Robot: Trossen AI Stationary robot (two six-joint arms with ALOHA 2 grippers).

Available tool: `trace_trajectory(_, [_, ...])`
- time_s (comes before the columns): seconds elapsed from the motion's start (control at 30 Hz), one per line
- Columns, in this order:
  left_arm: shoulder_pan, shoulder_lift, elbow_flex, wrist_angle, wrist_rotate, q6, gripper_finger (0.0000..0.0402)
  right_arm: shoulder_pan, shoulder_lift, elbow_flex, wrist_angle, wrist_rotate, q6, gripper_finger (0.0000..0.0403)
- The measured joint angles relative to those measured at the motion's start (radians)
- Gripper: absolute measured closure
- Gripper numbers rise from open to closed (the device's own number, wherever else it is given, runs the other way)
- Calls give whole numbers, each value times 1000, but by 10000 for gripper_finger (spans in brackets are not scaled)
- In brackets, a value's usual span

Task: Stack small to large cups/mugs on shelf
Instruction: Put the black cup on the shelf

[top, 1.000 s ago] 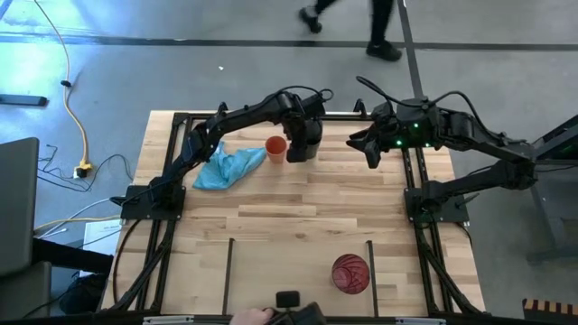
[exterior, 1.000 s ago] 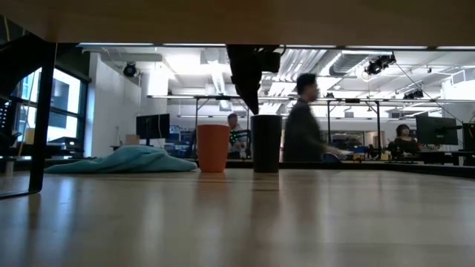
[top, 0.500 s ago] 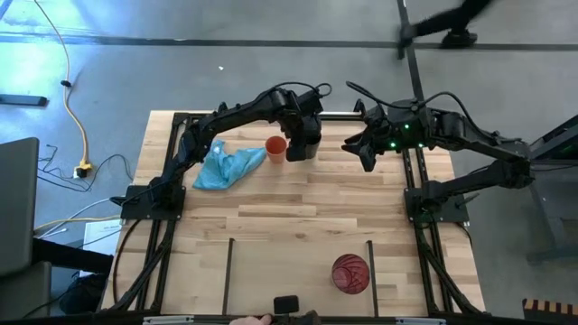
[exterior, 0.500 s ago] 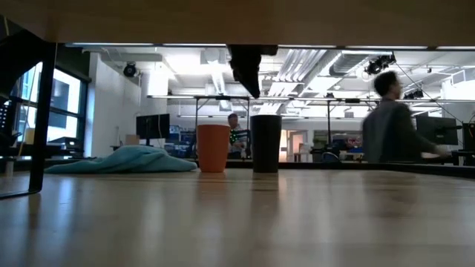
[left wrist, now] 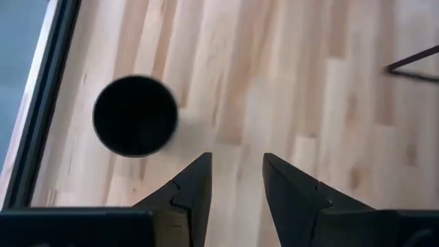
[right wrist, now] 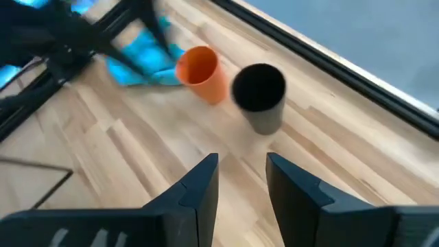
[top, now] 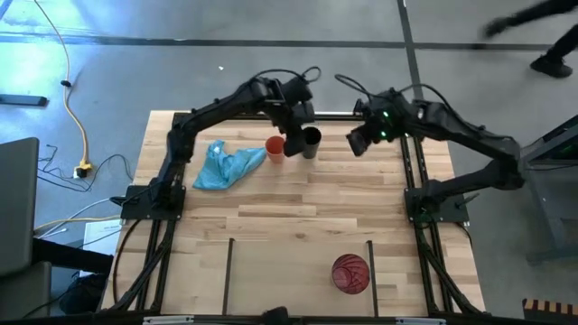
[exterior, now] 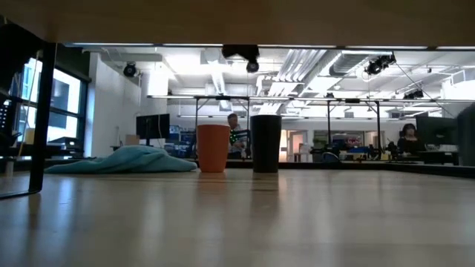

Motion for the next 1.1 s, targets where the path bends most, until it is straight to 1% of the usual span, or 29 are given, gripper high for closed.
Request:
trace_trajectory(0.17, [0, -97, 0, 0, 76, -18, 284, -132, 83, 0, 38, -172, -46, 289])
trace_trajectory(0.23, [1, -133, 0, -9, 90, -21, 284, -175, 116, 0, 47, -221, -79, 289])
trace_trajectory(0.37, [0, -207, 0, -21, 103, -46, 284, -253, 172, 0, 72, -259, -111, 289])
trace_trajectory(0.57, [1, -284, 0, -39, 103, -99, 284, -352, 251, 0, 80, -393, -79, 289])
trace_trajectory(0.7, [0, -312, 0, -57, 103, -133, 284, -376, 285, 0, 109, -468, -67, 289])
trace_trajectory(0.87, [-24, -322, -1, -84, 102, -173, 284, -383, 335, 0, 169, -532, -29, 289])
trace_trajectory(1.0, [-65, -322, -1, -94, 102, -177, 284, -383, 392, 0, 172, -568, -12, 289])
trace_trajectory(1.1, [-98, -322, -1, -94, 93, -182, 284, -377, 420, 0, 178, -571, -9, 289])
